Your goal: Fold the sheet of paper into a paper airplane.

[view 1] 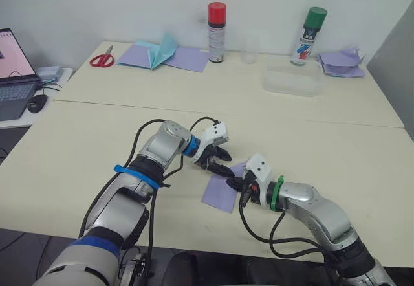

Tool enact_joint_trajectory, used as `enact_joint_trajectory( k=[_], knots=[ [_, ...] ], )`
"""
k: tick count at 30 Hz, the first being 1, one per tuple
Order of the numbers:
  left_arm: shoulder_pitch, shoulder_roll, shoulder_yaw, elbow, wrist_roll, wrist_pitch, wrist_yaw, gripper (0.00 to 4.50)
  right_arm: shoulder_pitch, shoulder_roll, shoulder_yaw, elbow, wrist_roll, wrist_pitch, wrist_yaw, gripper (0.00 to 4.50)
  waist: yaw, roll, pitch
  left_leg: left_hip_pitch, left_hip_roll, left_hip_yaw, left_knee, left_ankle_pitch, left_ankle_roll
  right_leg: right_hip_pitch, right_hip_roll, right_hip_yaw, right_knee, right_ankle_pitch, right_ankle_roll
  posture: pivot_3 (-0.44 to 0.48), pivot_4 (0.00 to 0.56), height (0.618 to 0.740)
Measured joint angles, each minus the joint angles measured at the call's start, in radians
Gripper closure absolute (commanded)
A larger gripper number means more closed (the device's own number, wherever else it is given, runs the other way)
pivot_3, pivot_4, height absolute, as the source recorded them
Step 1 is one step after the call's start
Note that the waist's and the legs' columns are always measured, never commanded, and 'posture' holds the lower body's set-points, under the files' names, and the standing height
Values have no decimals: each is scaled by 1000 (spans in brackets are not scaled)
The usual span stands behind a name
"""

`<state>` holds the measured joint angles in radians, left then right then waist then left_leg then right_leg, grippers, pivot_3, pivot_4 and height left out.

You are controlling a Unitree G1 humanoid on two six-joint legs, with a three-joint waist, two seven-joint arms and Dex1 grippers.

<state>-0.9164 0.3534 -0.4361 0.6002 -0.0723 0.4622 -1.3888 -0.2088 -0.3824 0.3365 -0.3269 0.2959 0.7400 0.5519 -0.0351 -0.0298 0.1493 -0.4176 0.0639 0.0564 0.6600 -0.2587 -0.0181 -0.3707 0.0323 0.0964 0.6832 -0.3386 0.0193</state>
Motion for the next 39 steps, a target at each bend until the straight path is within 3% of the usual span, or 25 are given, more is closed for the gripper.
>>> enact_joint_trajectory(
  k=[2,4,14,25,28,32,35,37,39],
  knots=[
    [-10,-10,0,17,6,-11,-6,964,0,0,0,0,0,0,0,4500,0,0,0,0,0,0,0,0,0,0,0,0,0,0,0,0,150,740],
    [-21,-23,0,40,17,-18,-11,1347,0,1,-1,0,0,0,0,4500,0,0,0,0,0,0,0,0,0,0,0,0,0,0,0,0,150,740],
    [-35,-63,-11,70,36,-63,-43,4376,-4,16,1,11,0,-1,-1,4500,0,0,0,0,0,0,0,0,0,-3,0,1,4,0,0,0,150,740],
    [-39,-68,-3,116,44,-68,-18,4445,-6,36,-6,37,5,-42,20,4500,-4,0,0,0,0,-1,1,0,0,-4,1,1,8,0,0,0,150,740],
    [-17,-58,30,100,25,19,-4,4500,6,38,-64,2,73,-32,51,3872,-4,1,1,-2,-2,0,2,0,0,-8,1,2,14,0,0,0,150,740],
    [62,-17,115,-32,-30,211,67,4500,5,-19,-163,-118,180,11,101,2421,-4,1,2,-4,0,-3,2,0,-1,-9,0,1,15,0,0,0,150,740],
    [120,-8,228,-164,-67,408,222,4500,9,-60,-193,-158,200,20,108,1324,-1,1,2,-5,0,-8,2,1,-1,-9,-1,0,16,0,0,0,150,740],
    [146,-39,363,-261,-86,590,373,4500,26,-95,-194,-173,186,-15,121,630,2,1,2,-6,-1,-10,3,1,-1,-9,-1,0,16,0,0,0,150,740],
    [164,-100,506,-366,-86,765,524,4500,41,-128,-185,-175,151,-75,141,630,4,2,2,-8,-2,-13,4,1,-1,-9,0,-1,16,0,0,0,150,740]
  ],
)
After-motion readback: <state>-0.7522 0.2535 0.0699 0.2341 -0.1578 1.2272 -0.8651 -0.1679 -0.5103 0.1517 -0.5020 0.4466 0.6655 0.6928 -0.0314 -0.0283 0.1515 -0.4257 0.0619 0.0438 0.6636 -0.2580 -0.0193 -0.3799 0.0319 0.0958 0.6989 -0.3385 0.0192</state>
